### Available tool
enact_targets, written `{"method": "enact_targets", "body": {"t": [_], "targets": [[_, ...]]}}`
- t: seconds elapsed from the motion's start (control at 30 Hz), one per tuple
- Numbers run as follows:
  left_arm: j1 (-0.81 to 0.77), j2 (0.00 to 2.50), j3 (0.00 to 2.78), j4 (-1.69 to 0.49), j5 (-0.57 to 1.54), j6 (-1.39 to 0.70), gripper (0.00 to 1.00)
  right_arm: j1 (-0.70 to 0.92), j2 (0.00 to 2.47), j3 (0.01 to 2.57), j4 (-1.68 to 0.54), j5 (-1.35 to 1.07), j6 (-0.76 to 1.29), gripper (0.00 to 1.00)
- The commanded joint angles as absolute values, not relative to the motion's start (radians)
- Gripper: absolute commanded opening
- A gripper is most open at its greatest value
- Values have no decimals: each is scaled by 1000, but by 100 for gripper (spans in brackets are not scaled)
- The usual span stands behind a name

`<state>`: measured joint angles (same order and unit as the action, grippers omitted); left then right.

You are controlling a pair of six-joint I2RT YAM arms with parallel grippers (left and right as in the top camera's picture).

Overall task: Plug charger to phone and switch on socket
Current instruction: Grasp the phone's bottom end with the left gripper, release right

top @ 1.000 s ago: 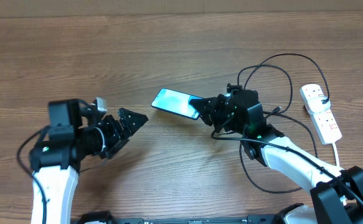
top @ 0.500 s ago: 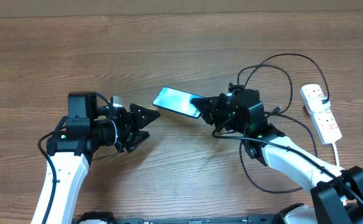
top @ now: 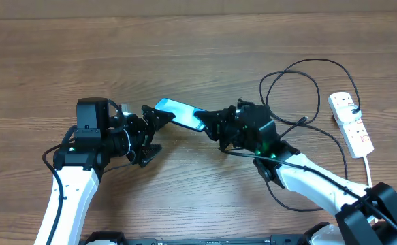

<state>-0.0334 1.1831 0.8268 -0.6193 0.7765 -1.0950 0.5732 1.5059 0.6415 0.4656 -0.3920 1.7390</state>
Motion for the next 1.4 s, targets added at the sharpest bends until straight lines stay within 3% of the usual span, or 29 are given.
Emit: {"method": "enact_targets", "body": {"t": [0.0,0.1,0.27,0.63,0.77,1.03,1.37], "targets": [[-41,1184,826,-615,701,-1169,100,601,1497,661,516,-382,1842,4],[-41,1184,826,-595,667,-1221,93,611,1497,661,515,-382,1860,4],[-41,1184,825,-508,654,-1266,60,628,1497,661,514,-383,1892,4],[-96,1184,820,-492,570,-1325,57,675,1497,661,523,-384,2008,4],[-105,1184,820,-488,538,-1347,43,680,1497,661,522,-387,2035,4],[-105,1184,820,-456,517,-1370,29,680,1497,661,525,-421,2090,4],[-105,1184,820,-456,495,-1369,22,680,1497,661,569,-473,2126,4]]}}
